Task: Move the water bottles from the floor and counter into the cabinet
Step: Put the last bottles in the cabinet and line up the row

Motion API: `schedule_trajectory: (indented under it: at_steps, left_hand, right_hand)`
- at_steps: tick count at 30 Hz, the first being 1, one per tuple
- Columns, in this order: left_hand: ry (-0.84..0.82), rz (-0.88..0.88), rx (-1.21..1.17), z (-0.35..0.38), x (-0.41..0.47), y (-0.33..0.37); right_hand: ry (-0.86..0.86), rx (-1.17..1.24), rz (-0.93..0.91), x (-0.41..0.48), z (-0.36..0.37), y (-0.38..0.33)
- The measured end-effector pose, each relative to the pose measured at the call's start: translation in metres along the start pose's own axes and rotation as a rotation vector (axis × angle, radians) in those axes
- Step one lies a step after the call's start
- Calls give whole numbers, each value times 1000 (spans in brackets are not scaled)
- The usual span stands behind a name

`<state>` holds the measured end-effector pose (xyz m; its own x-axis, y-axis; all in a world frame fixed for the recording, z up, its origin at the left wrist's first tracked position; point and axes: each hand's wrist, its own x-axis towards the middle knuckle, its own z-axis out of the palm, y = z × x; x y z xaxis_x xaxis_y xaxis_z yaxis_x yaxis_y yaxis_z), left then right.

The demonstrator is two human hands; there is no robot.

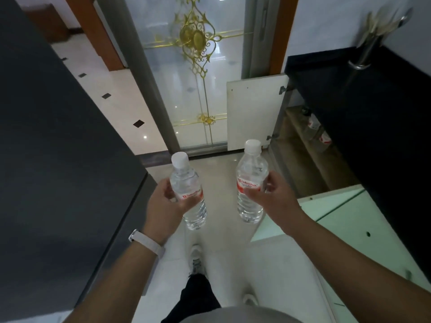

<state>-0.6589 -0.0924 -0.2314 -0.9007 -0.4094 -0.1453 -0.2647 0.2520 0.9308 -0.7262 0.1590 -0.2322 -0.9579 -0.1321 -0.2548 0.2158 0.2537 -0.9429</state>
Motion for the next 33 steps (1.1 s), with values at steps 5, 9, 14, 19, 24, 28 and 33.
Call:
schedule_trajectory:
  at_steps: [5, 9, 14, 19, 24, 28, 33]
  left_hand:
    - [-113, 42, -25, 7, 89, 10]
    - [-220, 96, -38, 5, 166, 32]
    - [-321, 158, -36, 18, 244, 48]
    - [-467, 160, -62, 40, 288, 52]
    - [-582, 160, -20, 66, 315, 57]
    - [-619, 145, 34, 102, 342, 63]
    - [-659, 184, 145, 144, 372, 89]
  right_hand:
    - [114, -27, 39, 50, 12, -16]
    - [217, 1, 47, 86, 23, -44]
    - [338, 30, 26, 121, 35, -64]
    - [454, 129, 27, 143, 40, -70]
    - [553, 133, 65, 162, 30, -68]
    - [630, 170, 115, 186, 14, -52]
    - [667, 221, 167, 238, -9, -31]
